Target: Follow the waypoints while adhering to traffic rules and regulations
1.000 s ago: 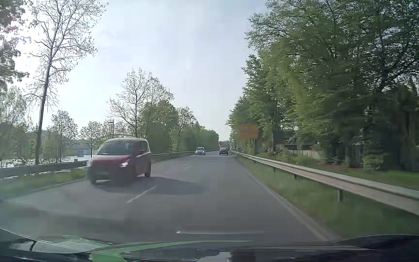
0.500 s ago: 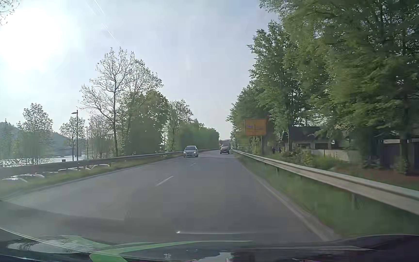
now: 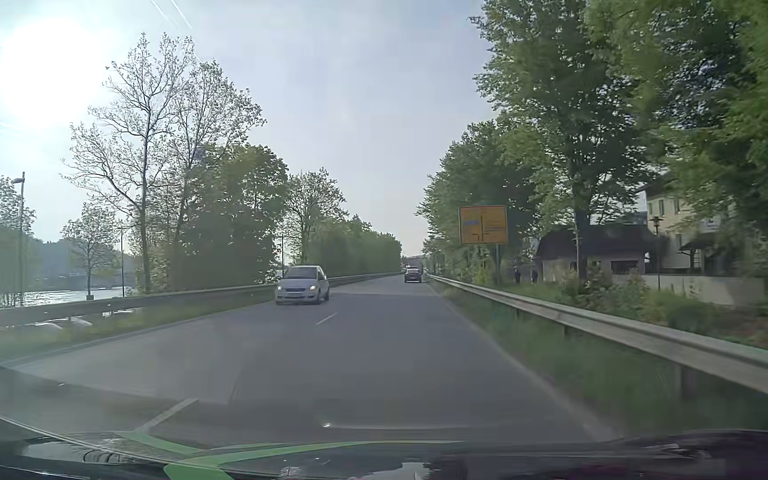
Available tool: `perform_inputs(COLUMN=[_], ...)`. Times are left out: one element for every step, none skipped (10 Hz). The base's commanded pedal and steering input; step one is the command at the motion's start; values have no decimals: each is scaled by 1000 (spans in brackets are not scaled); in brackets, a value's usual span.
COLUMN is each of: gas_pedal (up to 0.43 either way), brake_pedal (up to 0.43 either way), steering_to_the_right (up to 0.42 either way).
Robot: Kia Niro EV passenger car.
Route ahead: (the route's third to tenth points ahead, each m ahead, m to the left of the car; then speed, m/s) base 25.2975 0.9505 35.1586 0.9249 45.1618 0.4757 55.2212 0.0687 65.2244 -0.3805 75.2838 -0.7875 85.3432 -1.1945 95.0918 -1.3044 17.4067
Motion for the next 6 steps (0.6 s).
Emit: perform_inputs(gas_pedal=[98,98,98,98,87,87], brake_pedal=[0,0,0,0,0,0], steering_to_the_right=[0,0,1,1,1,1])
